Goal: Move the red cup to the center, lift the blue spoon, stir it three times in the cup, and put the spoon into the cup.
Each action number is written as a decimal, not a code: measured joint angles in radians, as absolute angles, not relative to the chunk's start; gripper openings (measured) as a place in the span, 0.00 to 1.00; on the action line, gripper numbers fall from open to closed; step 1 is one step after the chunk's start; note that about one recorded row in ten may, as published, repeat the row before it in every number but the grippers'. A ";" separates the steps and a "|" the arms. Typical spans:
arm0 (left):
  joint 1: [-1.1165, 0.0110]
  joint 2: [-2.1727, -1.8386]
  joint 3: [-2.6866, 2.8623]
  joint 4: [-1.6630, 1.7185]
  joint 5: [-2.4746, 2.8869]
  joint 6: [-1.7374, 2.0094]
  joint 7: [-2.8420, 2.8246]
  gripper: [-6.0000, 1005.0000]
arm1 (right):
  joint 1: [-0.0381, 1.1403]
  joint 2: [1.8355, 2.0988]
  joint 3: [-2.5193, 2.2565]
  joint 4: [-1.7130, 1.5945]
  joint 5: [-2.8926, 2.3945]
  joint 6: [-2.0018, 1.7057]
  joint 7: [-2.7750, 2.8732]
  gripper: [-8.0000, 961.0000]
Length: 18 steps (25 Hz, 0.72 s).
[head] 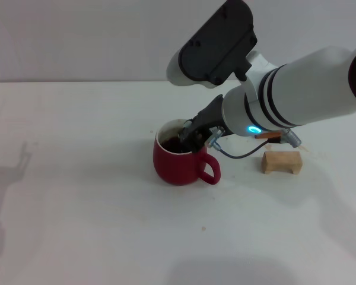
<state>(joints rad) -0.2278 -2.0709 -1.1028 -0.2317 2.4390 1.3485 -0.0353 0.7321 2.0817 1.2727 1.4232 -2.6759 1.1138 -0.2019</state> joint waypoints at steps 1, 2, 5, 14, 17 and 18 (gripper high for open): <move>-0.228 -2.071 -1.103 -0.232 2.439 1.350 -0.035 0.84 | 0.733 2.082 1.275 1.421 -2.676 1.109 -0.201 0.14; -0.227 -2.071 -1.103 -0.232 2.439 1.351 -0.035 0.84 | 0.732 2.082 1.276 1.420 -2.676 1.107 -0.201 0.14; -0.227 -2.071 -1.103 -0.232 2.439 1.352 -0.035 0.84 | 0.728 2.081 1.273 1.428 -2.675 1.112 -0.201 0.14; -0.225 -2.071 -1.102 -0.232 2.439 1.354 -0.036 0.84 | 0.673 2.078 1.274 1.521 -2.701 1.058 -0.206 0.22; -0.223 -2.071 -1.101 -0.232 2.439 1.354 -0.041 0.84 | 0.549 2.079 1.258 1.629 -2.833 0.852 -0.204 0.33; -0.223 -2.071 -1.101 -0.232 2.439 1.354 -0.041 0.84 | 0.549 2.079 1.258 1.629 -2.833 0.852 -0.204 0.38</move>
<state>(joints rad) -0.2226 -2.0708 -1.1014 -0.2315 2.4388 1.3538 -0.0407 0.5486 2.0791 1.2577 1.6289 -2.8328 0.8524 -0.2045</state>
